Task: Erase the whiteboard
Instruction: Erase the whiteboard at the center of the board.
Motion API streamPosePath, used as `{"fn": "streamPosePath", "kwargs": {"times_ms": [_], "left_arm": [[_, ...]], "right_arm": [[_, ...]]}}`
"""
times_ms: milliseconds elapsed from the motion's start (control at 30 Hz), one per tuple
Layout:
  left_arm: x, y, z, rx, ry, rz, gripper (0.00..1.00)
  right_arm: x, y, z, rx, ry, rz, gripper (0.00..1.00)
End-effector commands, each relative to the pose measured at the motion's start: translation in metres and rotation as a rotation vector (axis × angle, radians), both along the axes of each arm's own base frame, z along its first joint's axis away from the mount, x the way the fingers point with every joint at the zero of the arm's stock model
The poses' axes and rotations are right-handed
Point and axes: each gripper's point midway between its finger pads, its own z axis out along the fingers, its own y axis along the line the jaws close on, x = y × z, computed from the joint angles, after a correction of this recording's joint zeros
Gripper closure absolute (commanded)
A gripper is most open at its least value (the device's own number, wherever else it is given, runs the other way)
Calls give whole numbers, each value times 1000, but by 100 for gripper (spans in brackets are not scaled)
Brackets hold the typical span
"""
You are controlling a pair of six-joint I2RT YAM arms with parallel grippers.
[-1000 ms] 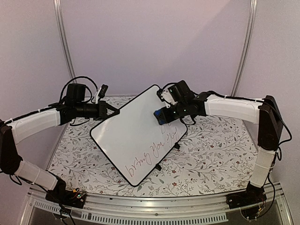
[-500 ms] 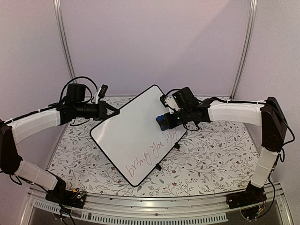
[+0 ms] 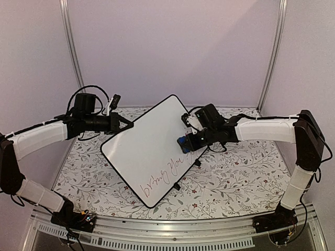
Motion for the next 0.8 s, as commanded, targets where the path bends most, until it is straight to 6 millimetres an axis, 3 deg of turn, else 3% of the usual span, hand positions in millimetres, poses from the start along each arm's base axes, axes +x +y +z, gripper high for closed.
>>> {"fn": "streamPosePath", "kwargs": {"times_ms": [0,367,567,767], "left_arm": [[-1,-3,-7,27,-7,-25,100],[-1,-2,-7,27,-9,-24,100],[-2,-3,-8,27,-6,-26,100],[-1,-3,-8,27,-6,-25,100]], "right_arm": [[-32,-11,-34,-82,108,26,95],[-39,-18,-24,-70,102,18,95],[-42,-20,-28,-83,113,18,95],[-37,-19,-15,-78,82,15,95]]}}
